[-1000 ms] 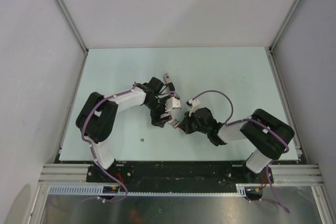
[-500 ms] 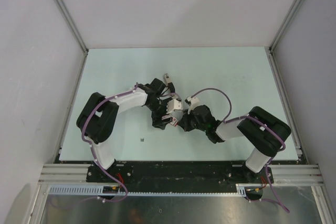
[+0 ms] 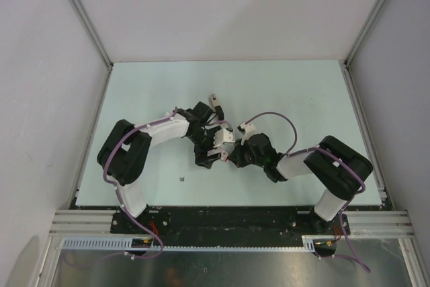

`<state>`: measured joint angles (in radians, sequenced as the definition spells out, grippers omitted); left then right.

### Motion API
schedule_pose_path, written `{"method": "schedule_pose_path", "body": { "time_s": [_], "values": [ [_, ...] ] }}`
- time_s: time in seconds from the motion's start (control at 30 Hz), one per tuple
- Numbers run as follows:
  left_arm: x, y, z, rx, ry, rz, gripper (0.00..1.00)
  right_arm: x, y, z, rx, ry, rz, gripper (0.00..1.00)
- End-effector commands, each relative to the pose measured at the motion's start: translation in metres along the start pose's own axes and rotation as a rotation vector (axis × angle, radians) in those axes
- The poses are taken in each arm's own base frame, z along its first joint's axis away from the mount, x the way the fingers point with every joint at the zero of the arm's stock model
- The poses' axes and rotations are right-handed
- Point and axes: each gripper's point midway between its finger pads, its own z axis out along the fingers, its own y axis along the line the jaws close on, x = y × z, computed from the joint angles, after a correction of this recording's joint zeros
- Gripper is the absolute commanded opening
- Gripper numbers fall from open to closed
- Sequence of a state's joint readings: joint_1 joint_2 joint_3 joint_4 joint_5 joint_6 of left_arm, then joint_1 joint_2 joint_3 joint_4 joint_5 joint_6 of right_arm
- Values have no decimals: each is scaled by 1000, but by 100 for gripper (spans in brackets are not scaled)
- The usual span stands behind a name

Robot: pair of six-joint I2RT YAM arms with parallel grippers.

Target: Unload the staples from the stapler

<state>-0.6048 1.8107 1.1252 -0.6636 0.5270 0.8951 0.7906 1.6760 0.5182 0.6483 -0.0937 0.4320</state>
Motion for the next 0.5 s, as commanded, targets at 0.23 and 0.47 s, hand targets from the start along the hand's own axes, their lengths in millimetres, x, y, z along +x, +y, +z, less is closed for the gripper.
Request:
{"method": "schedule_pose_path", "body": {
  "time_s": [0.23, 0.47],
  "values": [
    [-6, -18, -56, -64, -37, -264, 99, -39, -8, -41, 65, -27, -12, 41],
    [-10, 21, -168, -423, -197, -472, 99, -73, -22, -96, 134, -94, 11, 78]
  ]
}}
